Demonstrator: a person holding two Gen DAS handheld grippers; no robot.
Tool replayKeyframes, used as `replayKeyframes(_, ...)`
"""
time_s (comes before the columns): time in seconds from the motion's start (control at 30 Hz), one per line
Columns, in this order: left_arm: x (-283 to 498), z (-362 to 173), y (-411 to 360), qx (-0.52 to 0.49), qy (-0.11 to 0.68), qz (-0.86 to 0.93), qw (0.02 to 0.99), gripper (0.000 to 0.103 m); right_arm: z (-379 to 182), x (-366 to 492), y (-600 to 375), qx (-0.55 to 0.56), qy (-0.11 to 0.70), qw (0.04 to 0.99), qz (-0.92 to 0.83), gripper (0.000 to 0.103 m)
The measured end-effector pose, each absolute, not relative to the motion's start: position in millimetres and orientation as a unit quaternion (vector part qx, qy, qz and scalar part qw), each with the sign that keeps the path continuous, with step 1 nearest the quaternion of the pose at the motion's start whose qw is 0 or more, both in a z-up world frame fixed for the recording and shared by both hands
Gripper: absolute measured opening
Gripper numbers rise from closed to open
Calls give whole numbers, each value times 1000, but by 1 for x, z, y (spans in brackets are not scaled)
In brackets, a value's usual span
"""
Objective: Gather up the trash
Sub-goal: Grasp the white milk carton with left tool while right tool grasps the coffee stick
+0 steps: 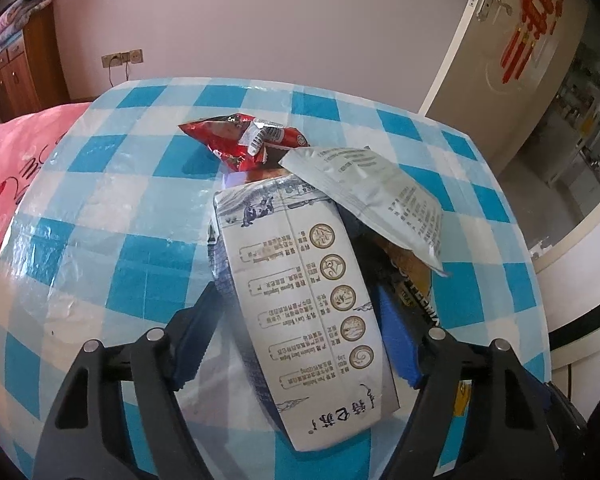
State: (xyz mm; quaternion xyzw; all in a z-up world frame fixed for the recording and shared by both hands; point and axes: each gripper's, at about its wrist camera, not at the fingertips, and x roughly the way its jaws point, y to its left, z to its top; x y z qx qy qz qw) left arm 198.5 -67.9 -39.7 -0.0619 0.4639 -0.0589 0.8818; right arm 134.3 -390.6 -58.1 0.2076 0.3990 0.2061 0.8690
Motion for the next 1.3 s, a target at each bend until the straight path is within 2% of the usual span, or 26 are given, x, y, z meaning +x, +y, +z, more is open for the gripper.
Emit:
replayKeyframes(0.27,191,-37,-56,-79,456,-79,883,72,-59,144,-381,203,406,869,197,94)
replayKeyframes(0.33,189,-35,-52,-84,452,-83,884,72,-58,148,-377,196,409,869,196,79)
replayKeyframes(0.6,177,-30,-38,-95,441,-95,887,71,-61,166,-357,163,422,870,195,75)
replayKeyframes(0.73,170,-29,-29,-99,439,-101,888,71,-65,176,-352,148,427,872,188,64)
replayKeyframes(1.0,158,-25,-12,-111,433,-113,887,71,-68,184,-333,98,423,882,183,54)
replayKeyframes(1.1,152,-25,-6,-112,431,-114,888,71,-69,185,-329,92,422,883,184,44)
replayKeyframes(1.3,142,-28,9,-114,430,-113,888,71,-70,184,-324,81,423,884,181,33)
